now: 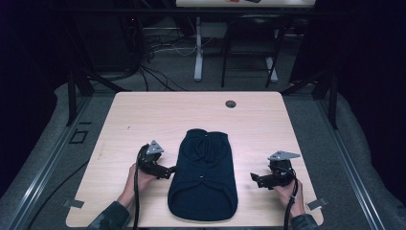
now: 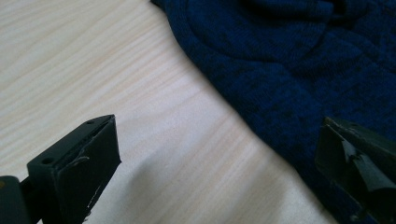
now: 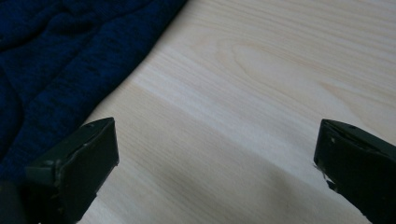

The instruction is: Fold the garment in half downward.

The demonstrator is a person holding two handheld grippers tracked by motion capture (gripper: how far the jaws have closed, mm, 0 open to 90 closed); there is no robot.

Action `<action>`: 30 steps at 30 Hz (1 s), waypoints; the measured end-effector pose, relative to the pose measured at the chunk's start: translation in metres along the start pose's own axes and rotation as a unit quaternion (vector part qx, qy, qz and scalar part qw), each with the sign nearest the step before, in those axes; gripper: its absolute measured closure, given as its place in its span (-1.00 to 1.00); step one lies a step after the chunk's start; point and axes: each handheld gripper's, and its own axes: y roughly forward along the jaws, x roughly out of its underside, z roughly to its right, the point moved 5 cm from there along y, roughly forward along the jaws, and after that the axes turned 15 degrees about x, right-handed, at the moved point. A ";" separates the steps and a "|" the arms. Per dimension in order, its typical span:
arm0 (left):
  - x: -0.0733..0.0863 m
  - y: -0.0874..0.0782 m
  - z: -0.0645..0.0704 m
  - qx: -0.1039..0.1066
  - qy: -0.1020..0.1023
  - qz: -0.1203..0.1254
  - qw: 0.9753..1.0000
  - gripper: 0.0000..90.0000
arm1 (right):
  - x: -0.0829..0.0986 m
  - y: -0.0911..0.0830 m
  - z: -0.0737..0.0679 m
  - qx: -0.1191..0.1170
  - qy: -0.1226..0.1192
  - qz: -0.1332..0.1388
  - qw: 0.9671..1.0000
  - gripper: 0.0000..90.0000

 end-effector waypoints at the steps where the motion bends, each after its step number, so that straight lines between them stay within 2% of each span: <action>1: -0.001 0.000 -0.001 -0.002 -0.001 0.001 1.000 -1.00 | -0.002 0.001 -0.002 -0.002 0.000 0.002 1.000 -1.00; 6: -0.006 0.000 -0.004 -0.008 -0.002 0.008 1.000 -1.00 | -0.022 0.011 -0.010 -0.015 -0.018 0.005 1.000 -1.00; 13: -0.015 0.002 -0.004 0.005 -0.007 0.013 1.000 -0.96 | -0.038 0.020 -0.018 -0.032 -0.026 0.008 0.999 -1.00; 18: -0.026 0.003 -0.009 0.017 -0.020 0.025 0.999 -0.96 | -0.050 0.024 -0.027 -0.046 -0.033 0.007 0.998 -1.00; 22: -0.036 0.005 -0.013 0.022 -0.023 0.026 0.999 -0.96 | -0.063 0.030 -0.039 -0.067 -0.042 0.010 0.997 -1.00; 23: -0.042 0.006 -0.014 0.024 -0.023 0.026 0.999 -0.97 | -0.065 0.031 -0.041 -0.072 -0.041 0.009 0.997 -1.00; 30: -0.057 0.016 -0.018 0.033 -0.027 0.025 0.999 -0.98 | -0.079 0.042 -0.047 -0.090 -0.032 0.004 0.995 -1.00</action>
